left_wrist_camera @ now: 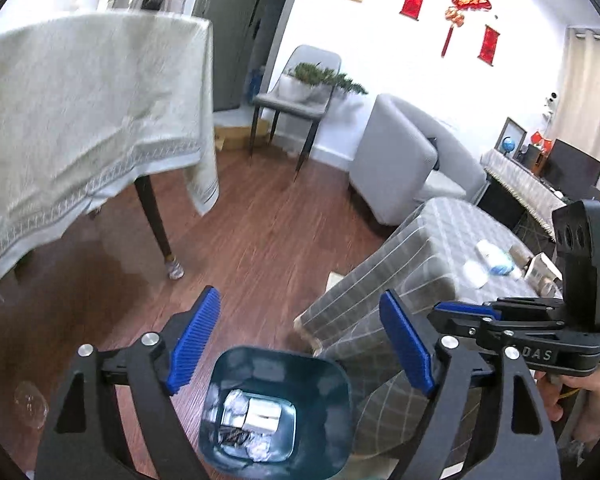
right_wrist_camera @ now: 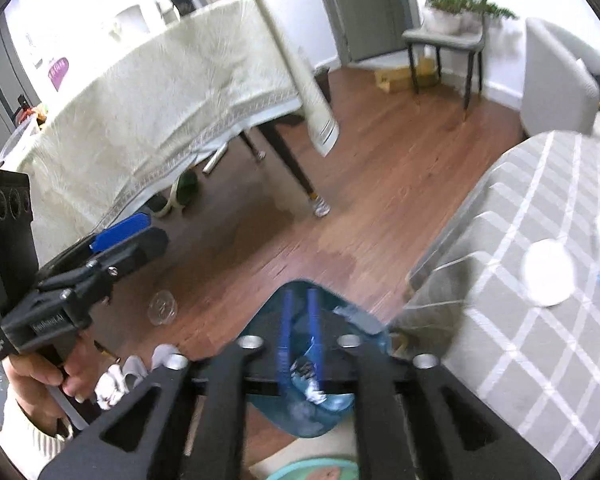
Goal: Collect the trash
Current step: 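Move both open tools back over the table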
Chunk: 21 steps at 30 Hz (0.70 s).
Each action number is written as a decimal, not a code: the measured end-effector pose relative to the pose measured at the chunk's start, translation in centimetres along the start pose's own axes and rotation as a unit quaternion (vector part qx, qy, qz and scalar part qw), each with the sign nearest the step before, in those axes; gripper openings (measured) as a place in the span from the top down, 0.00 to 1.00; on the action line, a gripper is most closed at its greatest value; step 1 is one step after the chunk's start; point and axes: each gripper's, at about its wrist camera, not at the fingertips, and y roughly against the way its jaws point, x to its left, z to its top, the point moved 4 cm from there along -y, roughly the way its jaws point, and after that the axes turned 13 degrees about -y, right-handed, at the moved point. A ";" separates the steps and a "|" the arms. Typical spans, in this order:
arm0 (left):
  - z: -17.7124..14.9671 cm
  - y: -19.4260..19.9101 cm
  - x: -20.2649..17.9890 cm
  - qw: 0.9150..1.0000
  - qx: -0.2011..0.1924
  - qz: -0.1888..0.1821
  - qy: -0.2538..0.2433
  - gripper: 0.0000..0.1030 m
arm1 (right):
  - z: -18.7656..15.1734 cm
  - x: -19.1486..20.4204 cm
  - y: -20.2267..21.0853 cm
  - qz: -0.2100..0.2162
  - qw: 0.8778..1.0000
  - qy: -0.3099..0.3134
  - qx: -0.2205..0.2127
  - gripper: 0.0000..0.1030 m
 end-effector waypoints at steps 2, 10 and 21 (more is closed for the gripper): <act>0.8 0.3 -0.8 1.000 -0.007 -0.002 -0.004 0.17 | 0.5 -0.9 1.7 -0.001 1.000 -0.003 -0.023 0.61; 3.8 -0.5 -6.5 0.999 -0.025 -0.026 -0.034 0.14 | 1.3 -5.1 5.9 -0.026 0.997 -0.011 -0.072 0.49; 4.8 -4.5 -13.4 0.995 -0.008 -0.061 -0.081 0.12 | 1.3 -12.5 10.0 -0.071 0.990 -0.038 -0.112 0.27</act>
